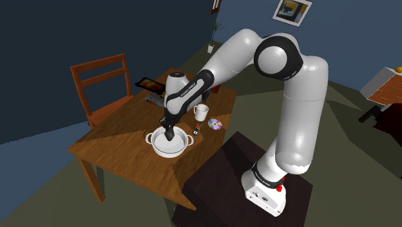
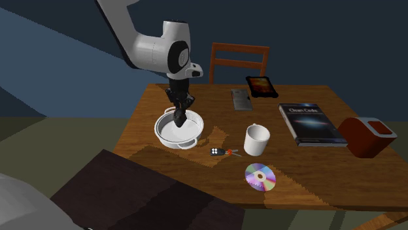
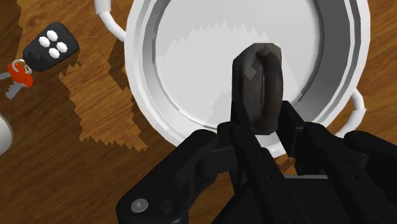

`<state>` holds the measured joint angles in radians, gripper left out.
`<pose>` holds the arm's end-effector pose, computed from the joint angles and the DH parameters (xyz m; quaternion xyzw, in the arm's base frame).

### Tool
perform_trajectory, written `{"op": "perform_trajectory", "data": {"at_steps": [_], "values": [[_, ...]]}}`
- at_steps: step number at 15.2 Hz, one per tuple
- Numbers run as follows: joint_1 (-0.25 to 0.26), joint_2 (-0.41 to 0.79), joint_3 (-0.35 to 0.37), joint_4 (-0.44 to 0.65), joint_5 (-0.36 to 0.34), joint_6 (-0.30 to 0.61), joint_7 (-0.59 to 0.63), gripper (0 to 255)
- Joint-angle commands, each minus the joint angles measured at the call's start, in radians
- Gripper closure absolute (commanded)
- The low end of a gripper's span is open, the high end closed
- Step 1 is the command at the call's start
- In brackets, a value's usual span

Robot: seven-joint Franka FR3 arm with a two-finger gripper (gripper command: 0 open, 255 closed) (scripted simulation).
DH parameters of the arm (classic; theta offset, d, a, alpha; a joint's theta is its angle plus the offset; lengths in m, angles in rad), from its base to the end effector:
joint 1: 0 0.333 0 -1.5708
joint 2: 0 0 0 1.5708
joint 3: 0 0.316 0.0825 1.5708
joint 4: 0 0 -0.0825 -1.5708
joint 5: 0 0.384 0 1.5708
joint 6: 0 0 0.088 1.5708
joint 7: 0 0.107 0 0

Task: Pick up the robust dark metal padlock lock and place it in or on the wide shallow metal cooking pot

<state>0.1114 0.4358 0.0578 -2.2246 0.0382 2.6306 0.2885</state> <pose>0.5361 0.0916 0.1732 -0.9965 0.0789 0.0192 0.0174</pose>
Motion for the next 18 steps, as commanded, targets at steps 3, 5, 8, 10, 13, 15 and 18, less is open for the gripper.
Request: {"op": "perform_trajectory", "data": {"at_steps": [3,5,8,10,13,15,18], "values": [[0.0,0.0,0.0,0.0,0.0,0.0,0.0,0],[0.0,0.0,0.0,0.0,0.0,0.0,0.0,0],[-0.003,-0.06,0.001,-0.005,0.002,-0.055,-0.001,0],[-0.006,-0.111,0.002,-0.005,0.003,-0.107,-0.002,0],[-0.006,-0.111,0.002,-0.005,0.003,-0.107,-0.002,0],[-0.006,-0.111,0.002,-0.005,0.003,-0.107,-0.002,0],[-0.006,-0.111,0.002,-0.005,0.003,-0.106,-0.002,0]]}}
